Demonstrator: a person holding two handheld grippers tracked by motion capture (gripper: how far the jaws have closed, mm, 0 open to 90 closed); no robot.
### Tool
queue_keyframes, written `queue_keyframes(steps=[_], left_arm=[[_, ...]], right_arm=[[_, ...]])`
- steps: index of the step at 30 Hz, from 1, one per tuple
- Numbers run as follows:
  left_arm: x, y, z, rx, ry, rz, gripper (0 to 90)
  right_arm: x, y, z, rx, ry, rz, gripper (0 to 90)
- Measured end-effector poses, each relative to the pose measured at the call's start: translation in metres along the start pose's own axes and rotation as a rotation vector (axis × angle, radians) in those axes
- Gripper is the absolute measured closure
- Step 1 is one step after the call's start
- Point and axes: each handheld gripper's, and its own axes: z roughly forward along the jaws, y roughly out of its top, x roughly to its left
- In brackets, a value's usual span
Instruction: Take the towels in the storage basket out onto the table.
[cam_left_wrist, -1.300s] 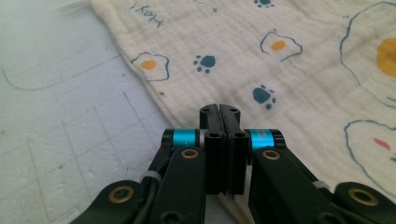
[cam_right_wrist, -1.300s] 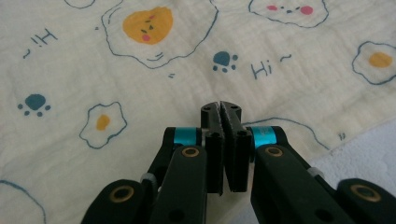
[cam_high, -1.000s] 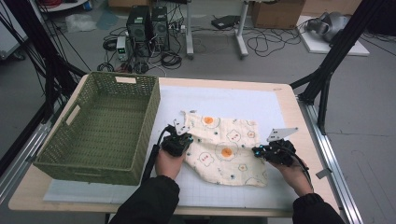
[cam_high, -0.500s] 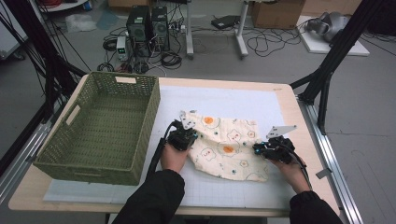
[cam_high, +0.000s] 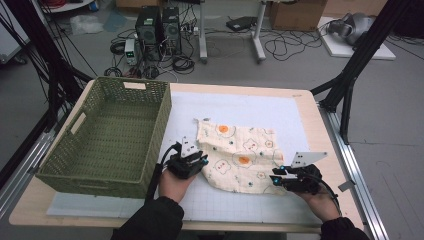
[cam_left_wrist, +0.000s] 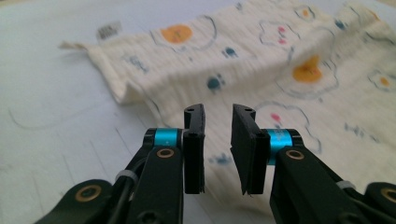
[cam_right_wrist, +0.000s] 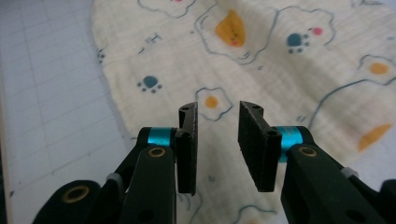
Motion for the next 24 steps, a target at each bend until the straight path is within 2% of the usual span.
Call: queue_keyframes(steps=[4,5,6,8,10,13,15,18,20,21,24], left_arm=[[-0.006,-0.006,0.005,0.079,-0.033,0.036,70.8],[-0.008,-0.007,0.008,0.098,-0.030,0.053,72.4],[-0.008,-0.008,0.012,0.123,-0.036,0.058,77.7],[-0.009,-0.006,0.016,0.113,-0.036,0.052,89.0],[-0.009,-0.003,0.020,0.105,-0.040,0.042,89.5],[-0.008,0.003,0.026,0.068,-0.044,0.005,89.6],[-0.008,0.008,0.031,0.054,-0.041,-0.012,89.6],[-0.008,0.013,0.040,0.057,-0.025,-0.007,89.6],[-0.008,0.011,0.045,0.088,-0.044,-0.004,89.5],[-0.009,0.010,0.046,0.089,-0.040,0.010,89.3],[-0.008,0.010,0.046,0.088,-0.043,0.014,89.2]], right_arm=[[0.000,-0.005,0.009,0.037,0.026,0.004,68.6],[-0.001,-0.006,0.012,0.050,0.034,0.008,68.9],[-0.001,-0.006,0.015,0.061,0.035,0.006,69.5],[-0.003,-0.006,0.016,0.054,0.042,0.017,71.4],[-0.005,-0.007,0.017,0.045,0.052,0.026,72.8],[-0.007,-0.008,0.017,0.039,0.058,0.031,73.7],[-0.007,-0.007,0.016,0.041,0.045,0.026,74.8],[-0.008,-0.007,0.015,0.046,0.026,0.024,76.6],[-0.011,-0.008,0.014,0.043,0.025,0.037,76.8],[-0.012,-0.009,0.014,0.040,0.025,0.047,76.8],[-0.012,-0.009,0.014,0.038,0.020,0.048,76.3]])
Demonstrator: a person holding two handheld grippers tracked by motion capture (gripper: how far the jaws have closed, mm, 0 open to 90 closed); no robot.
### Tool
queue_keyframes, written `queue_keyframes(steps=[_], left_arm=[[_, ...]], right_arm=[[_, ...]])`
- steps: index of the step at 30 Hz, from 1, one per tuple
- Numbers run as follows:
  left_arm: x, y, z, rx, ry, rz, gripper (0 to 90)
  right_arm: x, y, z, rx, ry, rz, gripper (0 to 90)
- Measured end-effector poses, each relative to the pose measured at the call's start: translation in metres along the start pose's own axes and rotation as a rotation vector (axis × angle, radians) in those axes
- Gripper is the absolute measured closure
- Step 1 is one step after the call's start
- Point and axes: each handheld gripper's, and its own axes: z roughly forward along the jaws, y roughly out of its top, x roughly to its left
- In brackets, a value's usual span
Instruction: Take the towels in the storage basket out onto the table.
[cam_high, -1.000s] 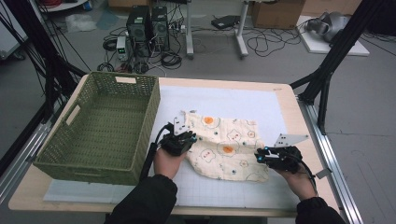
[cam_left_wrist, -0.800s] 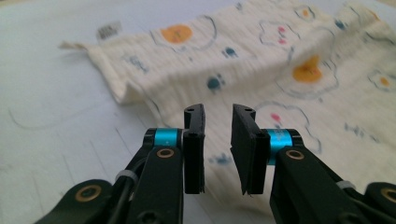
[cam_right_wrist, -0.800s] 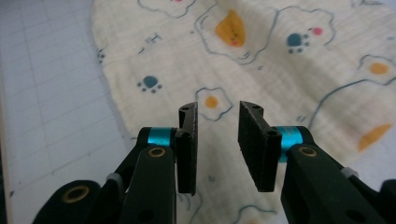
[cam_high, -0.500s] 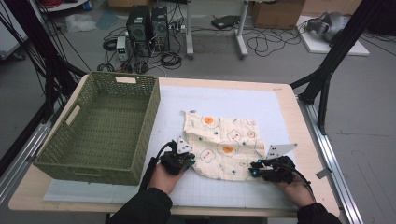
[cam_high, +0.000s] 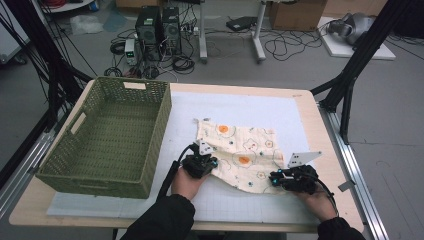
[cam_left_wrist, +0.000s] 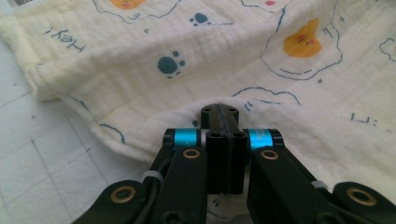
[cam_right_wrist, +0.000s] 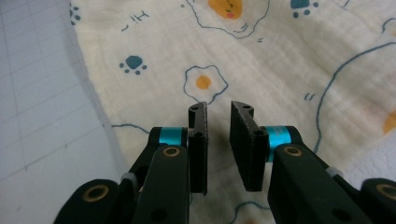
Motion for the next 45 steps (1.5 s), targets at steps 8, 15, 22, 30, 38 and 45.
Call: queue_keyframes(steps=[8,15,22,30,38,45], left_arm=[[-0.001,0.009,0.011,-0.015,-0.001,-0.016,89.5],[0.001,0.011,-0.010,-0.060,-0.015,-0.009,87.4],[0.004,-0.005,-0.045,-0.091,-0.022,-0.013,83.6],[-0.008,-0.025,-0.061,-0.005,-0.059,0.044,79.0],[-0.015,-0.024,-0.036,0.031,-0.048,0.053,74.2],[-0.022,-0.020,-0.022,-0.014,-0.040,0.067,80.9]], right_arm=[[0.000,0.000,-0.001,0.002,-0.010,-0.002,75.3],[-0.002,-0.004,-0.006,-0.005,-0.031,0.011,71.9],[0.009,-0.004,-0.019,-0.062,-0.026,-0.004,70.7],[0.022,-0.004,-0.013,-0.021,0.028,-0.041,67.3],[0.019,-0.007,-0.007,0.015,0.022,-0.040,65.8],[0.017,-0.007,-0.005,0.009,0.014,-0.036,70.1]])
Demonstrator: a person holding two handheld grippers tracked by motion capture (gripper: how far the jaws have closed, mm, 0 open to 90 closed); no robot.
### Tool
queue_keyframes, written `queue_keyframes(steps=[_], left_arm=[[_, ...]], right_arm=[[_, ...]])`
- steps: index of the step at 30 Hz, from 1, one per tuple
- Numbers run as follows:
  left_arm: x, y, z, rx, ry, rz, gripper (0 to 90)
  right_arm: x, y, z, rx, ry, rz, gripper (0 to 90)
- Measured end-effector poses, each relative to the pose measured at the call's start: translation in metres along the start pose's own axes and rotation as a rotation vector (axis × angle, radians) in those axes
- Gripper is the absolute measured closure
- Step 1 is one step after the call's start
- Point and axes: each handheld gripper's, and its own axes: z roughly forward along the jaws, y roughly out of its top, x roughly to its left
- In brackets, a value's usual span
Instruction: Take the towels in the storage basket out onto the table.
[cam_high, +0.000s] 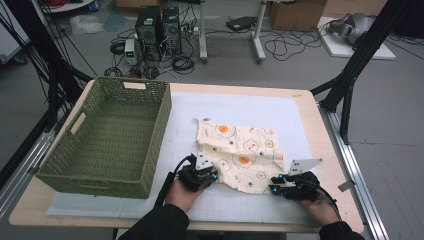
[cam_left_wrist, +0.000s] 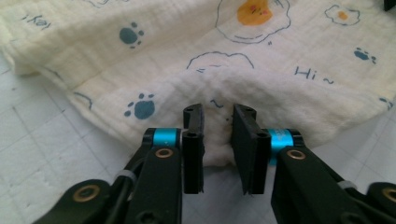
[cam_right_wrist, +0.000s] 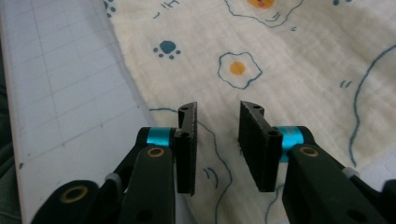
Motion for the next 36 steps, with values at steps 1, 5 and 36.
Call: queue_keyframes(steps=[1,5,36], left_arm=[[0.000,0.001,0.000,0.007,0.004,0.010,83.1],[0.003,0.003,-0.009,0.010,0.016,-0.003,85.9],[0.003,-0.024,-0.042,0.086,-0.028,0.025,89.2]], right_arm=[[0.000,0.000,0.000,0.001,-0.005,-0.002,72.5],[-0.003,0.001,0.000,0.003,0.005,0.015,87.3],[0.020,-0.004,-0.005,0.027,0.087,-0.044,88.6]])
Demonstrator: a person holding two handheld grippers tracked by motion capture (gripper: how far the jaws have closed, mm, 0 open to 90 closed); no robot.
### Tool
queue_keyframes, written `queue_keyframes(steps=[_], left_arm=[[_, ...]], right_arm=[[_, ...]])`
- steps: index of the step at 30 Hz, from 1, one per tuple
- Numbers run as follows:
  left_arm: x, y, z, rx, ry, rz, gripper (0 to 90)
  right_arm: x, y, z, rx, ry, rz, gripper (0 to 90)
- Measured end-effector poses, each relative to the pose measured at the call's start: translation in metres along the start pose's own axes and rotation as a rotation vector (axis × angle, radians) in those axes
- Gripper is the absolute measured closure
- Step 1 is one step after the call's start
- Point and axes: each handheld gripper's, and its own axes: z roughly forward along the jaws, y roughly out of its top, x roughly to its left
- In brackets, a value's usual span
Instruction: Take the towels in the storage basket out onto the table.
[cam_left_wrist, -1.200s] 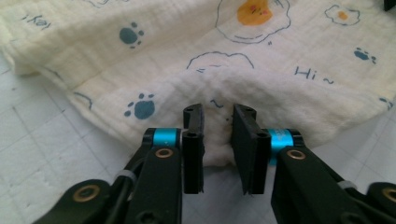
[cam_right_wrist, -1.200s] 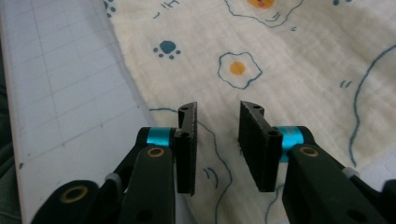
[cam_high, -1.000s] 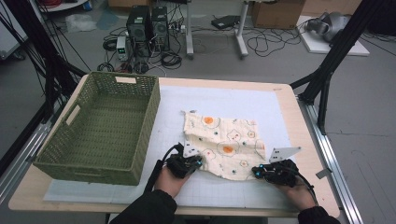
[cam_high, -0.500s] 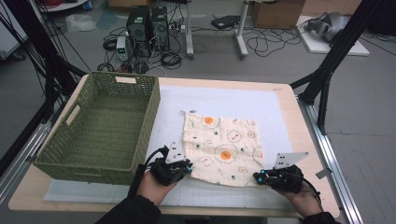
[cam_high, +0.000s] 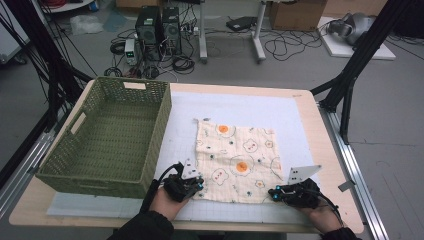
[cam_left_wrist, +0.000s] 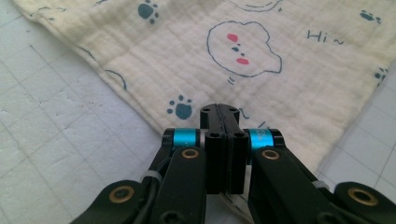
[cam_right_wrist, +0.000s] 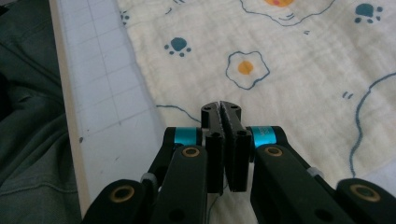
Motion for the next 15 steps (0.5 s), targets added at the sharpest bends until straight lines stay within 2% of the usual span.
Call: queue_keyframes(steps=[4,6,8,10,12,15], left_arm=[[-0.001,-0.008,-0.008,-0.007,-0.031,-0.017,89.5],[-0.005,-0.014,-0.012,-0.019,-0.045,-0.017,89.4],[-0.007,-0.016,-0.015,-0.040,-0.042,-0.007,89.2],[-0.008,-0.015,-0.016,-0.072,-0.036,-0.011,87.0],[-0.007,-0.013,-0.016,-0.094,-0.032,-0.014,78.0],[-0.006,-0.008,-0.015,-0.140,-0.021,-0.012,70.4]], right_arm=[[0.006,-0.003,-0.005,-0.009,0.040,0.001,88.7],[0.008,-0.007,-0.009,-0.021,0.054,0.009,88.7],[0.009,-0.009,-0.011,-0.040,0.055,0.019,86.8],[0.006,-0.008,-0.014,-0.079,0.048,0.044,75.7],[0.002,-0.006,-0.016,-0.106,0.054,0.078,70.2],[-0.002,-0.002,-0.018,-0.140,0.018,0.101,61.2]])
